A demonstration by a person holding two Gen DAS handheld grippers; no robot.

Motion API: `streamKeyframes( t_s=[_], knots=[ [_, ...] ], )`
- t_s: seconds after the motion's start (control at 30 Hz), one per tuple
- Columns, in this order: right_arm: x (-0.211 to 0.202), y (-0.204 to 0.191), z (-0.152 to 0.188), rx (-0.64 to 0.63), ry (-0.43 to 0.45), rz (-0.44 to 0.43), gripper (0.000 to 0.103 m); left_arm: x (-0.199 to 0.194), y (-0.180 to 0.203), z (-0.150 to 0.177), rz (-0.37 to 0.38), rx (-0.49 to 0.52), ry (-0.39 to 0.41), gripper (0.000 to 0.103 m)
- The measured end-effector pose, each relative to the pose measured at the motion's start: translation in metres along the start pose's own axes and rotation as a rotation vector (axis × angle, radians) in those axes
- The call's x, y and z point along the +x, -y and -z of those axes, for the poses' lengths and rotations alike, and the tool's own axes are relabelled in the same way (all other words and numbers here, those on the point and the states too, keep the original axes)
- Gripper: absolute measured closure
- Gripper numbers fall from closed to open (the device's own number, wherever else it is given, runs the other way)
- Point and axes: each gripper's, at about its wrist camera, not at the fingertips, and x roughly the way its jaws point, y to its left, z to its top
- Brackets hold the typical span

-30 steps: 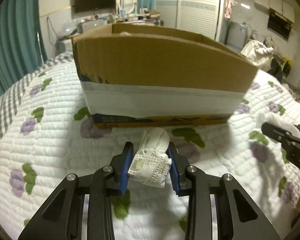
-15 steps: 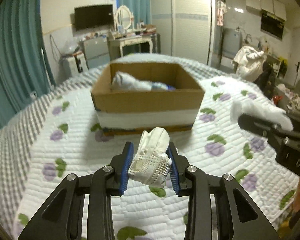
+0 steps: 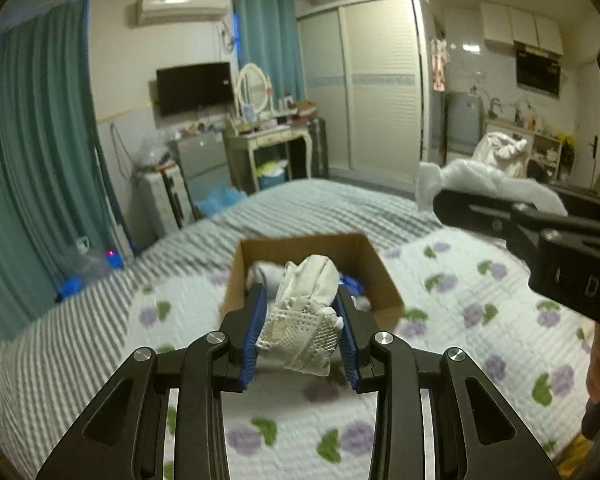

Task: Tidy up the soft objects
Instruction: 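Carry the cotton ball and the mesh item over the box with both grippers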

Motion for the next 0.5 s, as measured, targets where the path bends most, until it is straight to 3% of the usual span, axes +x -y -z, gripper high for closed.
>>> streamKeyframes(
  t_s=[0.27,0.5],
  knots=[
    [0.064,0.024,-0.053,0.005,0.019,0.015,0.074,0.068,-0.01,-0.031,-0.029,-0.007,0.006,0.07],
    [0.144,0.045,-0.058,0.011,-0.044,0.016,0.074,0.136,-0.02,-0.033,-0.054,-0.015,-0.042,0.07]
  ],
)
